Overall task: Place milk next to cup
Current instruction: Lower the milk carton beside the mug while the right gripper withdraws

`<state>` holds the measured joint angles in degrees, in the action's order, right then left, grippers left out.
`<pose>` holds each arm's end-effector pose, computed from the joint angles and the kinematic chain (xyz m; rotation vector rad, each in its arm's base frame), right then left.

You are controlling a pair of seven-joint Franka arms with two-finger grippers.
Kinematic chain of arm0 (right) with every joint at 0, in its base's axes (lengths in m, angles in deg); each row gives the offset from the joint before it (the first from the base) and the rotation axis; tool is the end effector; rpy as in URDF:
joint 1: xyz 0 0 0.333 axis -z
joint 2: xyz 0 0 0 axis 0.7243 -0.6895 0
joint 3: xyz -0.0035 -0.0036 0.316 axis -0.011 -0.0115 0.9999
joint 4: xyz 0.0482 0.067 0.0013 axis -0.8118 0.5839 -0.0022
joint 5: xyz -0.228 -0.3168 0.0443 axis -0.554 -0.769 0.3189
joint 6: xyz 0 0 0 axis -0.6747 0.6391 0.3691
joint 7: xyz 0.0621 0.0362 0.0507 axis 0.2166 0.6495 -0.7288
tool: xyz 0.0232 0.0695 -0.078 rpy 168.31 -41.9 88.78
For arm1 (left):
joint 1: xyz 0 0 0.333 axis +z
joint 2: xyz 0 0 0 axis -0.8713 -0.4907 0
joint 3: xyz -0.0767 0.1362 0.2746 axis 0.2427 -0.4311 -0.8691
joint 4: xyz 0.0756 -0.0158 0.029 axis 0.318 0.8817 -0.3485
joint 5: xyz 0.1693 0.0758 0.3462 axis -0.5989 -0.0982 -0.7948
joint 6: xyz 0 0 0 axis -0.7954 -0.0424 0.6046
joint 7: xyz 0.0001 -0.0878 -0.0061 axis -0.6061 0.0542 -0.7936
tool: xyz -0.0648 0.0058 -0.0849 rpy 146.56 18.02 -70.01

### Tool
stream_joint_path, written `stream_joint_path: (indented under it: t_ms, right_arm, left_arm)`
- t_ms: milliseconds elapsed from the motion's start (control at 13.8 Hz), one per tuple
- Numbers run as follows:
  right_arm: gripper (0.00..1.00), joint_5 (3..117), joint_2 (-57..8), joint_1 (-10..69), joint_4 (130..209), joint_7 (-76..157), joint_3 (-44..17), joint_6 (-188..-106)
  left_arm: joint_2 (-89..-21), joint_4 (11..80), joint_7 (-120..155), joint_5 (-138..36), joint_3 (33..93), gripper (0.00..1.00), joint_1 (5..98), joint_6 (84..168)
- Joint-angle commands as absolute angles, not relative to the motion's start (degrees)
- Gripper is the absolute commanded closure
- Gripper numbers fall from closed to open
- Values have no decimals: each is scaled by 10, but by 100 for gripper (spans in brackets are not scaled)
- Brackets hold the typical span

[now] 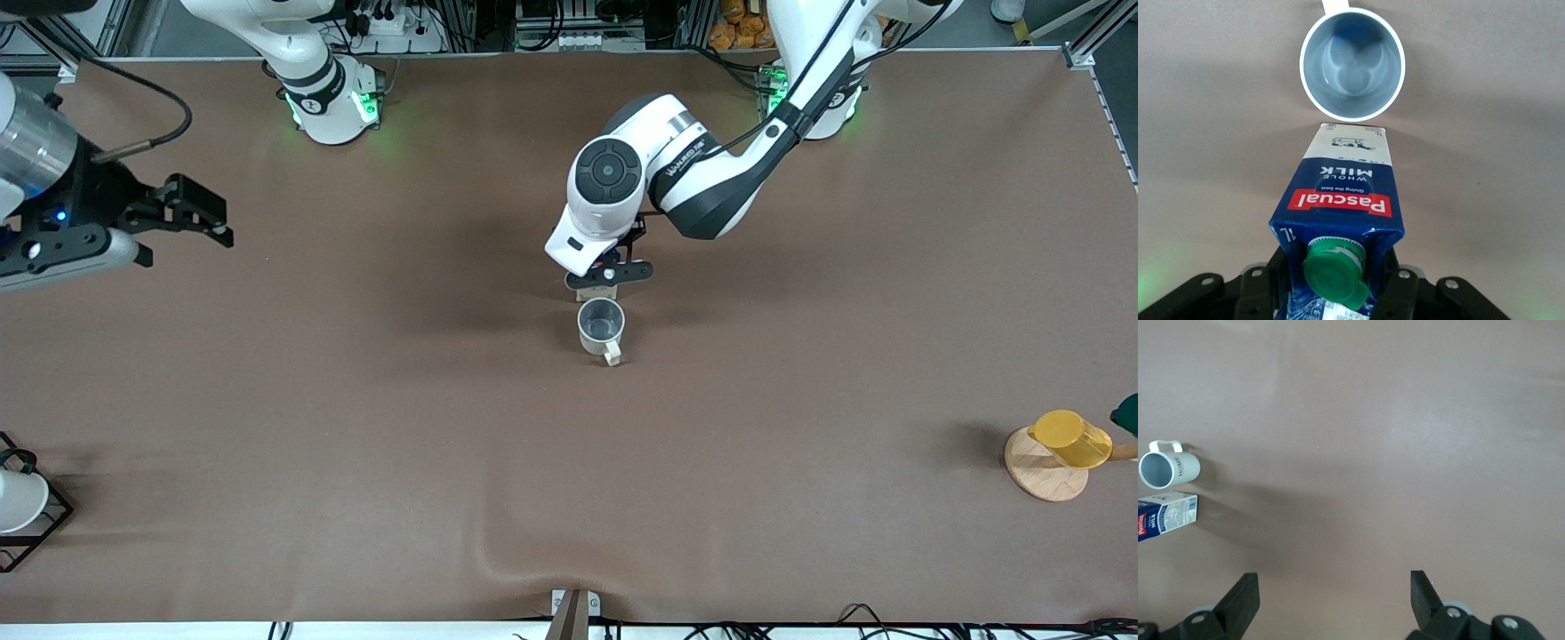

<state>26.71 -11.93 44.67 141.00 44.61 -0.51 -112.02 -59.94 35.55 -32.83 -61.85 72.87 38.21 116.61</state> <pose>0.5873 0.0923 0.6582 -3.0430 -0.2740 0.0358 0.4607 -0.4843 0.3559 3.1011 0.2154 -0.4047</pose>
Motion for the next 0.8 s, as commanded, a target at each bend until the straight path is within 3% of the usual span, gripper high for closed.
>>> stream_joint_path:
  t_ms: [0, 218, 726]
  right_arm:
    - [0, 283, -114, 498, 1416, 400, 6, -1133]
    - [0, 268, -94, 511, 1419, 386, 5, -1128]
    - [0, 257, -2, 503, 1587, 395, -15, -1227]
  left_arm:
    - [-614, 334, -329, -644, 730, 45, 381, 1165]
    - [-621, 334, -327, -665, 728, 45, 381, 1165]
    - [-633, 318, -313, -668, 722, 45, 381, 1165]
